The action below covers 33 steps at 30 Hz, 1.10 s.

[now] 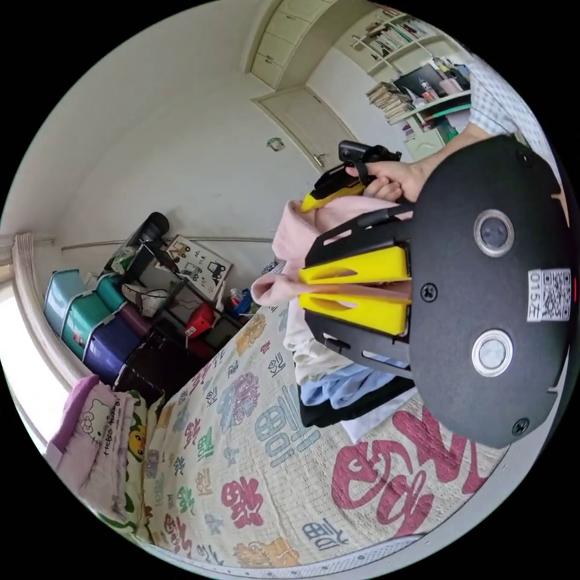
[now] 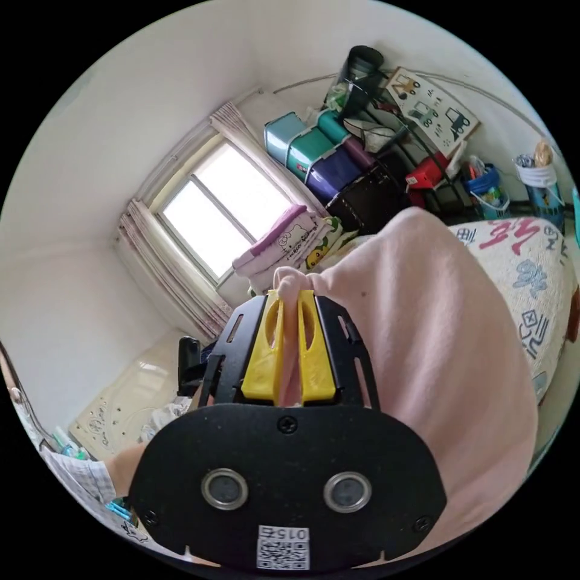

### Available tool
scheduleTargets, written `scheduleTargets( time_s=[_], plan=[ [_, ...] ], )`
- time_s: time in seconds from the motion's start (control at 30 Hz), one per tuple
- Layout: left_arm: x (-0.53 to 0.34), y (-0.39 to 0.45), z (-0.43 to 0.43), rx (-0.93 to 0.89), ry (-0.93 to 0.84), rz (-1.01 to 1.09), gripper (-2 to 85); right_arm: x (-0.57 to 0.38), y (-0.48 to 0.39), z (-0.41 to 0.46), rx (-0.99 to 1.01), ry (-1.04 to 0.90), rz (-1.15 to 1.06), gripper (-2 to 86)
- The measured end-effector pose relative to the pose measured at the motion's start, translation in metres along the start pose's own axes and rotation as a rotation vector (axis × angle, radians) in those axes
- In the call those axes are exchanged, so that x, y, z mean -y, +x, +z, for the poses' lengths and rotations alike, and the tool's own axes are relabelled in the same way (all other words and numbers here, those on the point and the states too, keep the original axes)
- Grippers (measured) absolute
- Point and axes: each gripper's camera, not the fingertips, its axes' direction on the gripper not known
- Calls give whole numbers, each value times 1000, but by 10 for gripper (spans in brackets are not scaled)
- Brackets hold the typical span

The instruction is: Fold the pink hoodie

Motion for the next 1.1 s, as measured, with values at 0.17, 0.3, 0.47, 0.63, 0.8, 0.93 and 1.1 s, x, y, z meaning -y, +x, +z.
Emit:
scheduleTargets(
  time_s=[0.17,0.3,0.47,0.63,0.8,0.93,1.1],
  plan=[
    [-31,82,-78,158,119,176,2,49,-119,-113,-57,77,-180,35],
    [-75,148,-169,176,203,278,3,77,-203,-222,-82,194,-254,33],
    [-137,196,-320,182,349,321,2,81,-260,-303,7,251,-249,31],
    [-217,245,-481,289,487,383,-2,60,-309,-324,119,200,-261,31],
    [-327,285,-635,433,592,377,-4,9,-326,-290,393,56,-180,32],
    [-396,288,-715,486,653,302,-4,-25,-331,-243,501,-40,-127,35],
    [-467,225,-770,585,681,91,-1,-74,-299,-109,442,-214,-39,42]
  ],
)
